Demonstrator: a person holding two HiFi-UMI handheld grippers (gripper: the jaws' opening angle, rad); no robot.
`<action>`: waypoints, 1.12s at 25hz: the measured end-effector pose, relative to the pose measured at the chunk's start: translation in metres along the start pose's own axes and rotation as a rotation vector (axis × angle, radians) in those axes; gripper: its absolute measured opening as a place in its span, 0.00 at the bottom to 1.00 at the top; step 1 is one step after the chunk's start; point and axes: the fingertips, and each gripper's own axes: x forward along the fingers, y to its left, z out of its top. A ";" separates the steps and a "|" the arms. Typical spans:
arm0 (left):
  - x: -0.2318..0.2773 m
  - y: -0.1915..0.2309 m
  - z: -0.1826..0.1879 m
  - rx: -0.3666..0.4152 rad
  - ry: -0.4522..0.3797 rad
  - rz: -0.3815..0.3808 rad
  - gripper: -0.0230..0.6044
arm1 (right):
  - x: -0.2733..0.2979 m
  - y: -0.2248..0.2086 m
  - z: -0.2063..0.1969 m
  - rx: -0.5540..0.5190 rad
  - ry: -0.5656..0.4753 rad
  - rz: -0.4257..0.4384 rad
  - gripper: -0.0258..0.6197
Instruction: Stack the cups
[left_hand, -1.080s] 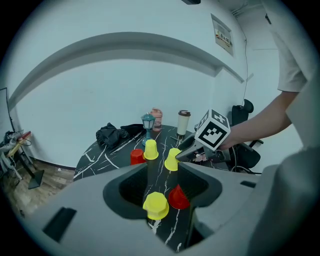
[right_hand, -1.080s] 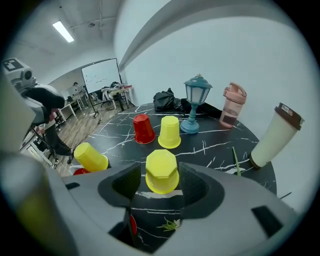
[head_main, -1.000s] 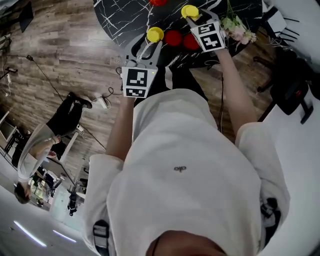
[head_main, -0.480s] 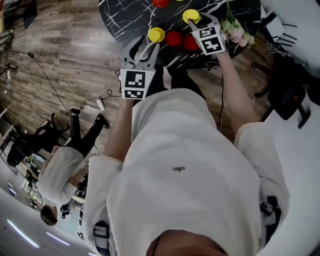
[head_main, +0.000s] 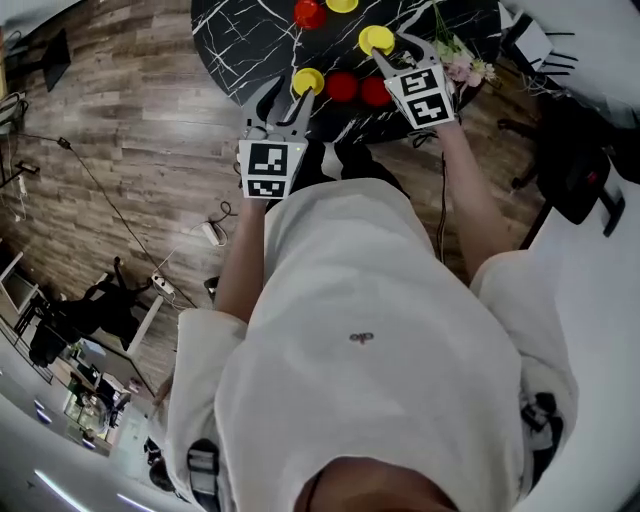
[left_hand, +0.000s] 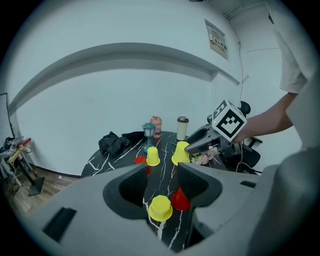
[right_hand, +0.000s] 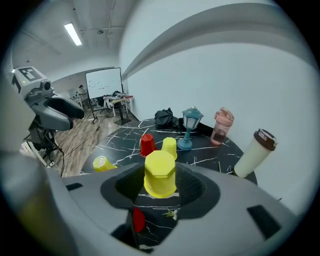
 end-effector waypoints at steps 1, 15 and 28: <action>0.001 0.000 0.002 0.007 -0.004 -0.013 0.34 | -0.006 0.000 0.002 0.005 -0.005 -0.012 0.35; 0.025 0.001 0.019 0.100 -0.043 -0.212 0.34 | -0.063 0.022 -0.009 0.131 -0.008 -0.156 0.35; 0.026 -0.004 0.009 0.176 -0.028 -0.367 0.34 | -0.073 0.067 -0.031 0.244 0.017 -0.235 0.35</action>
